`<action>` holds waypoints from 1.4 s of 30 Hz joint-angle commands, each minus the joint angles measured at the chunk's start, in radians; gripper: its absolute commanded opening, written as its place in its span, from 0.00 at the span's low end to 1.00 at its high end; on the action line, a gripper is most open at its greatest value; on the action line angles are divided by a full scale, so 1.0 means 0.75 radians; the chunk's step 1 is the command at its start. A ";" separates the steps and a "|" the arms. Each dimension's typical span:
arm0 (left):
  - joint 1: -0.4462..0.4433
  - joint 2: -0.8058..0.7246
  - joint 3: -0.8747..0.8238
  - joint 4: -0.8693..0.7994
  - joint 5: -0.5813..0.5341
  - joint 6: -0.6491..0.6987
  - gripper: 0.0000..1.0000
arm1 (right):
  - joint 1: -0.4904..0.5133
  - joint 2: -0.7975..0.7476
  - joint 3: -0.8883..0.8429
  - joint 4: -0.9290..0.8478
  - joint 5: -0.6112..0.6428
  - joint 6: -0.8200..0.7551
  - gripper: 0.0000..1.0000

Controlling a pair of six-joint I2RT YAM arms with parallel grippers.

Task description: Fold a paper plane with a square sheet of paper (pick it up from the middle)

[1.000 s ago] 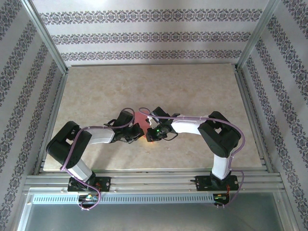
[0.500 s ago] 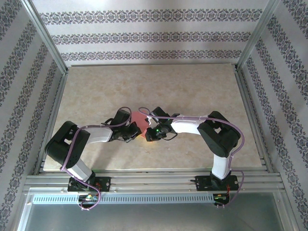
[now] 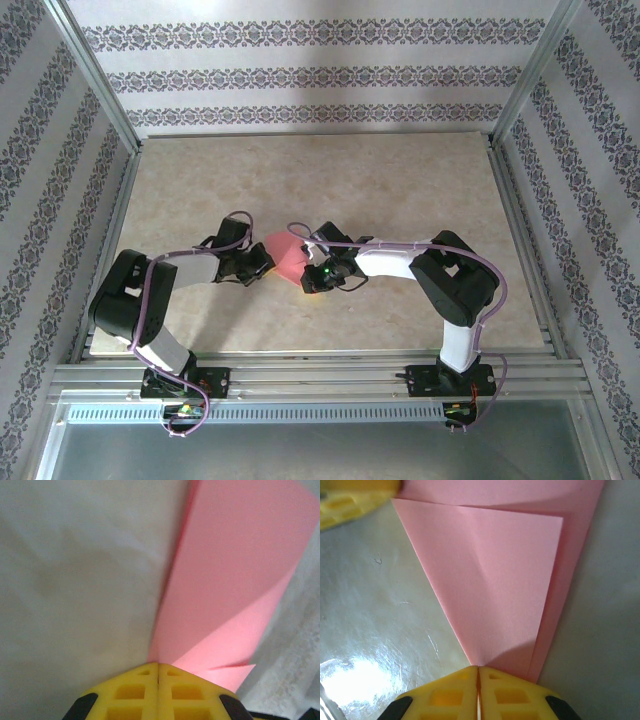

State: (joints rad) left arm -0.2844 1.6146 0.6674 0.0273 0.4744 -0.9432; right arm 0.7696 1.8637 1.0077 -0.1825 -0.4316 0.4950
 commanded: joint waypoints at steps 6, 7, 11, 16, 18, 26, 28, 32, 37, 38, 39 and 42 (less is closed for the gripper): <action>0.042 -0.142 0.088 -0.183 -0.010 0.111 0.00 | 0.000 0.047 -0.049 -0.155 0.062 0.008 0.12; 0.023 -0.180 0.083 -0.187 -0.009 0.100 0.00 | -0.001 0.047 -0.047 -0.155 0.060 0.010 0.12; -0.050 -0.246 0.035 -0.142 0.003 0.020 0.00 | -0.003 0.047 -0.047 -0.155 0.058 0.015 0.12; -0.132 -0.154 0.025 -0.032 0.037 -0.027 0.00 | -0.002 0.048 -0.045 -0.151 0.050 0.023 0.12; -0.147 -0.090 0.058 -0.014 0.073 -0.023 0.00 | -0.001 0.047 -0.045 -0.151 0.046 0.023 0.12; -0.166 0.048 0.098 -0.059 0.043 0.028 0.00 | -0.006 0.003 -0.036 -0.135 0.018 0.017 0.13; -0.166 0.064 0.090 -0.064 0.030 0.032 0.00 | -0.006 -0.015 -0.036 -0.119 -0.003 0.015 0.13; -0.166 0.086 0.085 -0.087 0.008 0.048 0.00 | 0.003 -0.063 -0.004 -0.110 -0.031 -0.003 0.13; -0.166 0.101 0.080 -0.108 -0.009 0.063 0.00 | 0.018 -0.064 0.112 -0.120 -0.046 -0.031 0.13; -0.165 0.103 0.079 -0.108 -0.012 0.065 0.00 | 0.022 -0.048 0.131 -0.120 -0.043 -0.034 0.13; -0.165 0.105 0.076 -0.108 -0.013 0.063 0.00 | 0.025 -0.030 0.146 -0.124 -0.035 -0.031 0.13; -0.165 0.107 0.073 -0.110 -0.017 0.063 0.00 | 0.035 0.033 0.187 -0.125 -0.020 -0.024 0.12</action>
State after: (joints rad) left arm -0.3996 1.6608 0.7227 -0.0143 0.5121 -0.9192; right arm 0.7795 1.8477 1.1126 -0.2573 -0.4469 0.4908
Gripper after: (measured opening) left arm 0.063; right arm 0.126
